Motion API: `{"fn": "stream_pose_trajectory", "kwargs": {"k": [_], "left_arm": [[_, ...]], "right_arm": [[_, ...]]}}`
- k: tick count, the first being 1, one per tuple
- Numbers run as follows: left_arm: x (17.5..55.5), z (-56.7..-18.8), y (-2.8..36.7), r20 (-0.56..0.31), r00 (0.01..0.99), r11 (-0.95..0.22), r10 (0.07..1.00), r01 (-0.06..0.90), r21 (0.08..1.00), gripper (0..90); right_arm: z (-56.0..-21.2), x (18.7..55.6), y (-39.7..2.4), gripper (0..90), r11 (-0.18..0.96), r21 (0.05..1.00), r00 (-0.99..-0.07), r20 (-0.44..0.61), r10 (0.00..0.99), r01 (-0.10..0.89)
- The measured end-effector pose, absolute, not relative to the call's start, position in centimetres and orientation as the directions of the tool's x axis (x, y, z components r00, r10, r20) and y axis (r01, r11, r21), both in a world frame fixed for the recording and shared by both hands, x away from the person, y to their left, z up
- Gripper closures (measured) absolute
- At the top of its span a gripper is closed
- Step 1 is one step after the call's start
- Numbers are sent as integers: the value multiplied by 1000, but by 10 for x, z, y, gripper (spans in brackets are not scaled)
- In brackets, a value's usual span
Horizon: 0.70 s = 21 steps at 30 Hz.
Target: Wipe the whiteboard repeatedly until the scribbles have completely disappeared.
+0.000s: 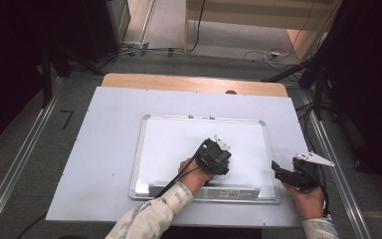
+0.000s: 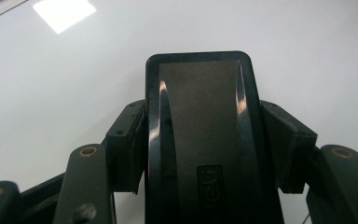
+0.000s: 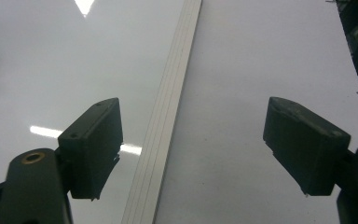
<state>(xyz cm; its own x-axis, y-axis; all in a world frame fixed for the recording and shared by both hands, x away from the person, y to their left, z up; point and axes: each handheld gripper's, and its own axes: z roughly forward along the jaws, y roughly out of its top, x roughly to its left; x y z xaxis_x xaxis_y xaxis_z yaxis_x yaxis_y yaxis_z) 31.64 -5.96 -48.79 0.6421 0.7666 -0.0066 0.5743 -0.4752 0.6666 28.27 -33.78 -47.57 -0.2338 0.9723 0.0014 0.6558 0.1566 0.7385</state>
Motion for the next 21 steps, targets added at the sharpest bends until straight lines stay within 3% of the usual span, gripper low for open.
{"fn": "stream_pose_trajectory", "kwargs": {"k": [21], "left_arm": [[316,-487,-79,4,670,-505,742,556,660,391]], "right_arm": [[-476,283,-338,183,156,739,-234,1,972,655]]}}
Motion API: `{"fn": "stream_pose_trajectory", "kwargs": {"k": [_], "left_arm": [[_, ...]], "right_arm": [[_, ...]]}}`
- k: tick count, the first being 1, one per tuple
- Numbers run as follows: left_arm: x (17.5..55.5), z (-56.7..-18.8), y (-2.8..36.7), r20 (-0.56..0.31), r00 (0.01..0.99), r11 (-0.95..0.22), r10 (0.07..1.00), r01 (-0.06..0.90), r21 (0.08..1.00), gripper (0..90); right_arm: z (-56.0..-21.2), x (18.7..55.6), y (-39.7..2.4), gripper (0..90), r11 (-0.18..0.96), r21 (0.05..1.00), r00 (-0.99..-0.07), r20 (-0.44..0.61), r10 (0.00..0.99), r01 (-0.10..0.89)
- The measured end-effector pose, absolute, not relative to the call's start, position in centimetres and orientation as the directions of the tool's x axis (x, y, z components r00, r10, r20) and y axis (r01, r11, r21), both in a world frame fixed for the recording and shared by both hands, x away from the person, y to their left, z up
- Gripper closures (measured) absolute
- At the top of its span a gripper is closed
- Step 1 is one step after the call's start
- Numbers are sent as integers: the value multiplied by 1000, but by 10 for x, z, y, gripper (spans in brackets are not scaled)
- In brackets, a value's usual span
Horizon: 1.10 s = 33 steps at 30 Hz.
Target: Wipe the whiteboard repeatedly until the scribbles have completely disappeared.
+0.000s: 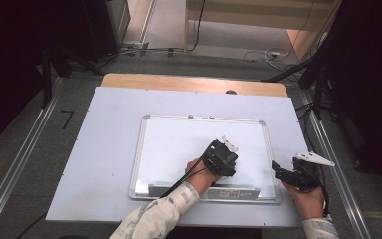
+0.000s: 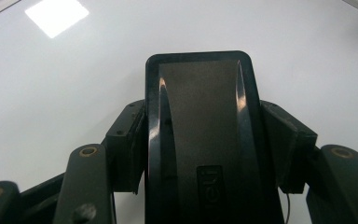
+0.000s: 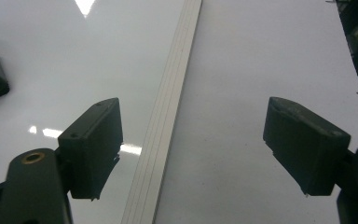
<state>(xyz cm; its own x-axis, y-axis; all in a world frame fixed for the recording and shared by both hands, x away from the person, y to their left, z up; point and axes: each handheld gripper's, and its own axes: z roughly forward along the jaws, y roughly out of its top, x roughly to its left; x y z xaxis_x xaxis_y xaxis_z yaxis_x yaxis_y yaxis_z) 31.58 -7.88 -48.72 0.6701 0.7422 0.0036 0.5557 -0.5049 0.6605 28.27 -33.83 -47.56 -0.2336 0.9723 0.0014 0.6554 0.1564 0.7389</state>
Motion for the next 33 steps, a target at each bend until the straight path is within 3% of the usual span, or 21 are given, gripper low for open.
{"fn": "stream_pose_trajectory", "kwargs": {"k": [33], "left_arm": [[315,-486,-95,12,716,-552,698,528,645,392]], "right_arm": [[-476,282,-341,184,152,738,-231,5,973,657]]}}
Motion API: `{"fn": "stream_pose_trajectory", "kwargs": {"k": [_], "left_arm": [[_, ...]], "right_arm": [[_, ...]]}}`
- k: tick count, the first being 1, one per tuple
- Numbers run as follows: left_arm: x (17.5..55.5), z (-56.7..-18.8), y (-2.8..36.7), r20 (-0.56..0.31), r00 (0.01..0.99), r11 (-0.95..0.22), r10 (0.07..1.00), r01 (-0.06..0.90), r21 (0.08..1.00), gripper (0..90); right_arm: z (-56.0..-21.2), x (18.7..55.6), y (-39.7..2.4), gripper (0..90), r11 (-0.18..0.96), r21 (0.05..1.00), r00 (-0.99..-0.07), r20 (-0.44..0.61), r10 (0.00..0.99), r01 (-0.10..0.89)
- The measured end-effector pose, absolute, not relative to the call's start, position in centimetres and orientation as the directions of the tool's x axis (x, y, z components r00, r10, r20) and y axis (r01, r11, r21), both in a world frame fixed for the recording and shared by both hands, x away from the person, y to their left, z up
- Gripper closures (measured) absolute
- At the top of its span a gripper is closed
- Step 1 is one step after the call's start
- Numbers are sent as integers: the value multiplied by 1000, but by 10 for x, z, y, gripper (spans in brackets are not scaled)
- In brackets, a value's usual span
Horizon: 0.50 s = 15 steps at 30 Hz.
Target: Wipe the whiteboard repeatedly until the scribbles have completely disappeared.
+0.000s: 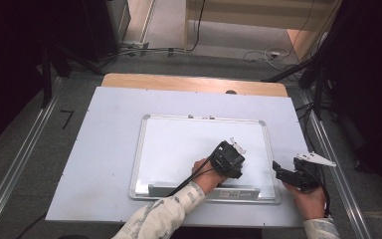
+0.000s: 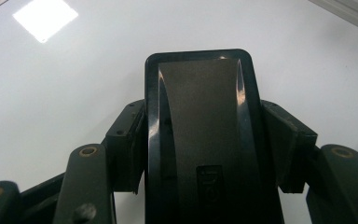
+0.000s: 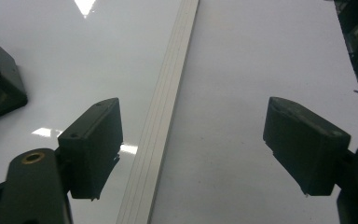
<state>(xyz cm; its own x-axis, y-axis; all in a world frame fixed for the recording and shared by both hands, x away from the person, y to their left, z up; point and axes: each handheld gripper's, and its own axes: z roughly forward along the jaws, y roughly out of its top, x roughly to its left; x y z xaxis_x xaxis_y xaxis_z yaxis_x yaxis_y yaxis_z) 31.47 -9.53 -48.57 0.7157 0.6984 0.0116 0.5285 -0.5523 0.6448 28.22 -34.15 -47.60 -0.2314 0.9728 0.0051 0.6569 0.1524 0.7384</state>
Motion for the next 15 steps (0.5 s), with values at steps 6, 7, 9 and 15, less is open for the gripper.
{"fn": "stream_pose_trajectory", "kwargs": {"k": [6,7,9,15], "left_arm": [[312,-486,-86,11,720,-556,694,527,643,392],[312,-485,-83,12,721,-560,693,527,639,391],[312,-485,-80,14,720,-561,693,528,637,391],[310,-485,-88,15,714,-556,700,532,638,391]], "right_arm": [[-476,281,-343,184,148,737,-226,7,974,659],[-476,281,-343,184,149,737,-226,5,974,659],[-476,281,-343,184,149,737,-225,5,974,659],[-476,281,-342,184,152,738,-228,3,974,658]]}}
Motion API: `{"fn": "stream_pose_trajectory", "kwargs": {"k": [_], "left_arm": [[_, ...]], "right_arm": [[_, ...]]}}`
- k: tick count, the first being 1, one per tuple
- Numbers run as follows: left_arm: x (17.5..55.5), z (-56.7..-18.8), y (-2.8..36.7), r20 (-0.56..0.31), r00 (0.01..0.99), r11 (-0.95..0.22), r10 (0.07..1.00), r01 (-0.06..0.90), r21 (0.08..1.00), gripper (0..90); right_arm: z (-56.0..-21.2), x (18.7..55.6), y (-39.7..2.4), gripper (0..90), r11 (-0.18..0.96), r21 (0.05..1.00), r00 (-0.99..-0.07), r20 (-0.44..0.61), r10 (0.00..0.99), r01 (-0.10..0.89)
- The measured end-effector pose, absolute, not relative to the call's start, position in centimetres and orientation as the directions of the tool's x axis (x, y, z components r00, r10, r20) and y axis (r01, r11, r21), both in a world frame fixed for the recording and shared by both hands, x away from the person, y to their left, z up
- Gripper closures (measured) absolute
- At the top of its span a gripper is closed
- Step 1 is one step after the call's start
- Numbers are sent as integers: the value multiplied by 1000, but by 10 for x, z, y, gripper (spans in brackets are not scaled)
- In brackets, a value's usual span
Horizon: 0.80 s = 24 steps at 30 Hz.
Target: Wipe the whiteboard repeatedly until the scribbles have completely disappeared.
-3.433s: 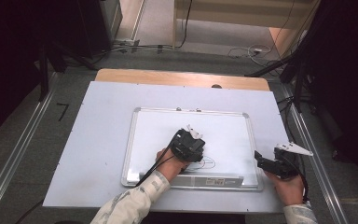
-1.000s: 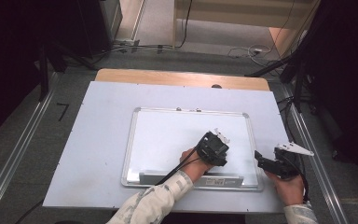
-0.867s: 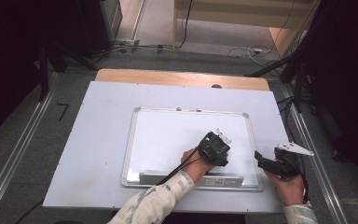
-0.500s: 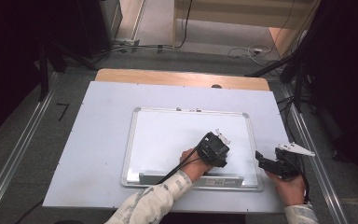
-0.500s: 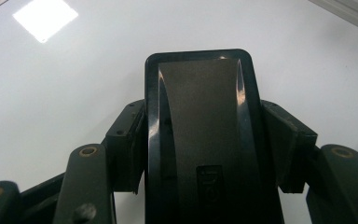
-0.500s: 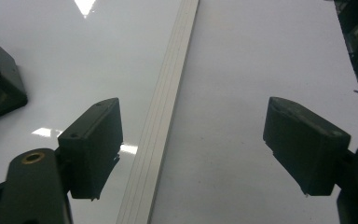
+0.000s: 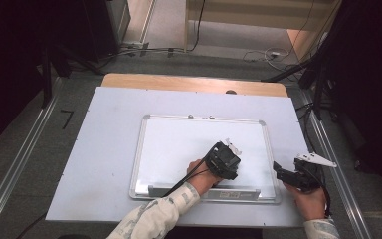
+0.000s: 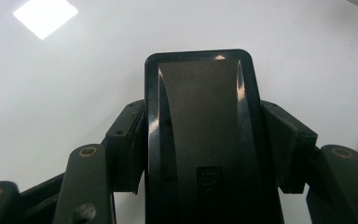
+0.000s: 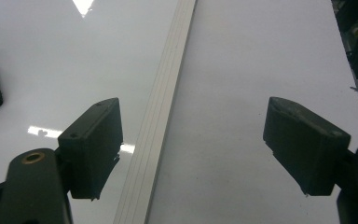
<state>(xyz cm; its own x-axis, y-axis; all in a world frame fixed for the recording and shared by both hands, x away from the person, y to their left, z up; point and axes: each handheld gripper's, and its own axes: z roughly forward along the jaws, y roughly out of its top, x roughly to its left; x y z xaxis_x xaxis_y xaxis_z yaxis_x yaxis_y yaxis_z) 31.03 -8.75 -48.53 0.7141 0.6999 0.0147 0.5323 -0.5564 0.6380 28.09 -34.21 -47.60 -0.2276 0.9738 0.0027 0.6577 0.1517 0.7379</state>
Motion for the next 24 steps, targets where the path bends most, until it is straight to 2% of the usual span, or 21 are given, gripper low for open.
{"fn": "stream_pose_trajectory", "kwargs": {"k": [11,17,24], "left_arm": [[311,-485,-113,16,740,-575,672,508,641,391],[311,-485,-108,15,741,-576,671,509,640,391],[311,-485,-84,18,730,-573,684,521,633,390]], "right_arm": [[-476,281,-343,184,148,738,-227,7,974,658],[-476,280,-344,184,144,739,-223,9,975,659],[-476,280,-344,184,146,738,-222,6,975,659]]}}
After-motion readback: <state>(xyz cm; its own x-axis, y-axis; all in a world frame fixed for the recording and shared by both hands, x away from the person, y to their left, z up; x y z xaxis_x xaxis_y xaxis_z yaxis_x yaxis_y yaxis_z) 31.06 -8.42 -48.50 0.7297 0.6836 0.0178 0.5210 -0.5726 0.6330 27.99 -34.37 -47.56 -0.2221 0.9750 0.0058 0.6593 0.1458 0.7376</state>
